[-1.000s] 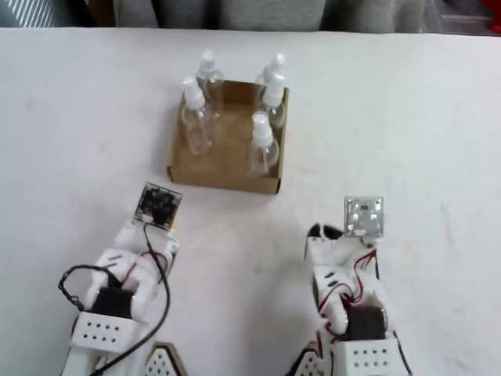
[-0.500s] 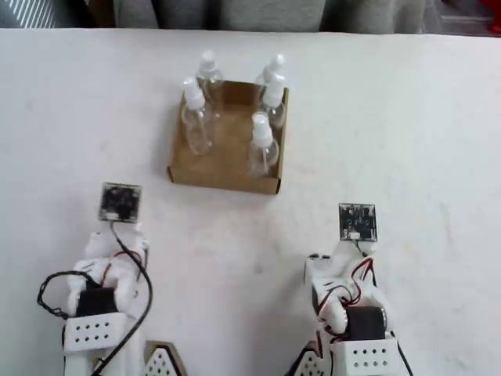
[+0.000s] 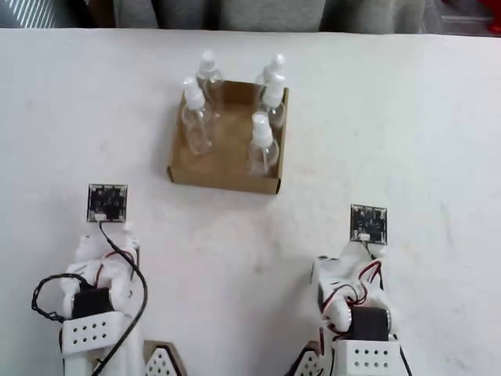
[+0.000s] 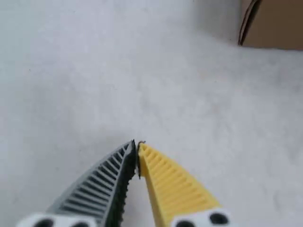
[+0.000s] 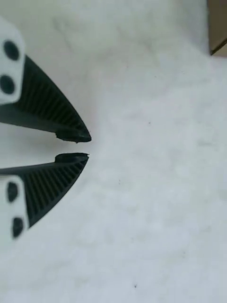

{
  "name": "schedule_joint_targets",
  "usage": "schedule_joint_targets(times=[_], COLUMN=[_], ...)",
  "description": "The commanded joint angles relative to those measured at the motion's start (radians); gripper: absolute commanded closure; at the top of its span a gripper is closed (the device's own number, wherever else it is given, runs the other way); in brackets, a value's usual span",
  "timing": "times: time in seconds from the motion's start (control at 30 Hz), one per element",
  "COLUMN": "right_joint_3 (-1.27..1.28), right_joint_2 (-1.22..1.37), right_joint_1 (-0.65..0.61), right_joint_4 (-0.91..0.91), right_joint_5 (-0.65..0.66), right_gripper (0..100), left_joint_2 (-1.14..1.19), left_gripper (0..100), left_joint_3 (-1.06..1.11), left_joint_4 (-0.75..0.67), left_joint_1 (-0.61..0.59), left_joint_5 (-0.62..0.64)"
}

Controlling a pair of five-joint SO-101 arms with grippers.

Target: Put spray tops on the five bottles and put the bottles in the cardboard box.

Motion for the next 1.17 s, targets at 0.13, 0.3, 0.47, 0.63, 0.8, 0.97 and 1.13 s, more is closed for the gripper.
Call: schedule_joint_targets(times=[0.13,0.3,0.47,0.63,0.8,0.97,1.13], right_joint_3=[0.008,0.008,0.008,0.008,0.008,0.008,0.008], right_joint_2=[0.002,0.002,0.002,0.002,0.002,0.002,0.002], right_joint_1=[0.008,0.01,0.01,0.01,0.01,0.01,0.01], right_joint_4=[0.007,0.007,0.007,0.007,0.007,0.007,0.007], right_joint_5=[0.009,0.009,0.009,0.009,0.009,0.009,0.009], right_gripper=[98.1,98.1,98.1,98.1,98.1,98.1,98.1], left_joint_2=[-0.194,-0.389,-0.437,-0.435,-0.435,-0.435,-0.435], left_gripper=[98,98,98,98,98,98,98], left_joint_3=[-0.005,-0.009,-0.011,-0.011,-0.011,-0.011,-0.011], left_joint_4=[0.161,0.519,0.588,0.588,0.588,0.588,0.588], left_joint_1=[0.097,0.137,0.145,0.145,0.145,0.145,0.145], left_joint_5=[-0.002,-0.002,-0.002,-0.002,-0.002,-0.002,-0.002])
